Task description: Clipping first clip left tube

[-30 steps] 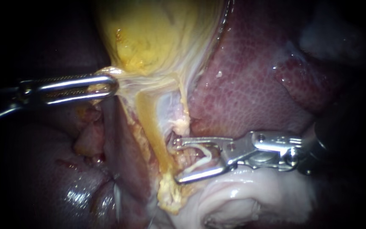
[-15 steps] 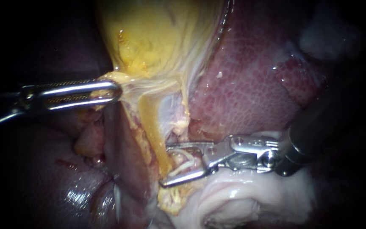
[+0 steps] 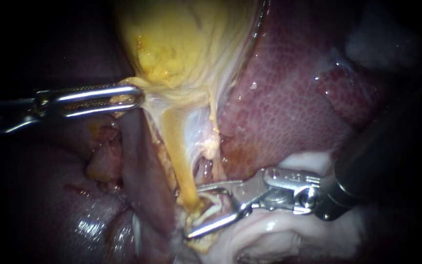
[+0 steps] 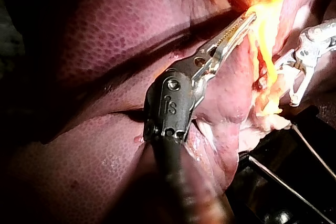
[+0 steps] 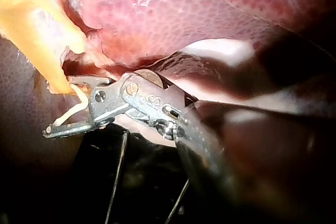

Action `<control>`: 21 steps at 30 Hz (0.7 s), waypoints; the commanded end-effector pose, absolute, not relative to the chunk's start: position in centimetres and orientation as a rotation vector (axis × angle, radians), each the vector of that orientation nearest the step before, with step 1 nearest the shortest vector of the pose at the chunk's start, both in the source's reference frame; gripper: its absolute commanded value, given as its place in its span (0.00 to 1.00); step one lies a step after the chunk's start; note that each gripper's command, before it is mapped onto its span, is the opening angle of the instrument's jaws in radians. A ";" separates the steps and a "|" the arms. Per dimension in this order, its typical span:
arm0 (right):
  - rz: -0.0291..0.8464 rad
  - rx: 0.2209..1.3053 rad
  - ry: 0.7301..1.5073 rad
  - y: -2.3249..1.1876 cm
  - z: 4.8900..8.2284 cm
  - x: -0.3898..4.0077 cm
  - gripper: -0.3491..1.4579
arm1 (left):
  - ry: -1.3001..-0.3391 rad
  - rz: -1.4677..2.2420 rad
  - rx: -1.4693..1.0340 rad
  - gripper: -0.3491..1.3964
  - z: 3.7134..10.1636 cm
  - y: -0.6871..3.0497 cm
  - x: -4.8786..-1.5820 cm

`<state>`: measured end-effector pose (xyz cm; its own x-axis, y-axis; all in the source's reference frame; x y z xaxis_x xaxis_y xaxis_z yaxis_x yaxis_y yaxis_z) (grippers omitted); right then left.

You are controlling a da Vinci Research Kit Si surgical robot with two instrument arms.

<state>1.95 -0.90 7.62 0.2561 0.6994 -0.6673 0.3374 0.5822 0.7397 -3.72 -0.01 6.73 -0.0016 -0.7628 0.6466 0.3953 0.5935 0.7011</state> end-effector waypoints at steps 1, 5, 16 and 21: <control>0.312 0.987 1.341 -0.94 7.65 1.99 0.52 | -1.270 -0.939 0.366 0.00 6.73 -0.01 -3.76; 0.310 0.999 1.333 -1.03 7.74 2.11 0.52 | -1.273 -0.936 0.371 0.00 6.70 -0.02 -3.84; 0.294 0.994 1.282 -0.91 7.89 1.96 0.06 | -1.275 -0.927 0.374 0.00 6.63 -0.05 -3.84; 0.296 0.981 1.276 -0.89 8.04 1.92 0.00 | -1.275 -0.927 0.374 0.00 6.61 -0.06 -3.82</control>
<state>1.92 -0.90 8.04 0.3184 0.6786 -0.6619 0.3191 0.5808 0.7489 -3.82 -0.06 6.61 0.0069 -0.7622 0.6473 0.3807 0.6006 0.7031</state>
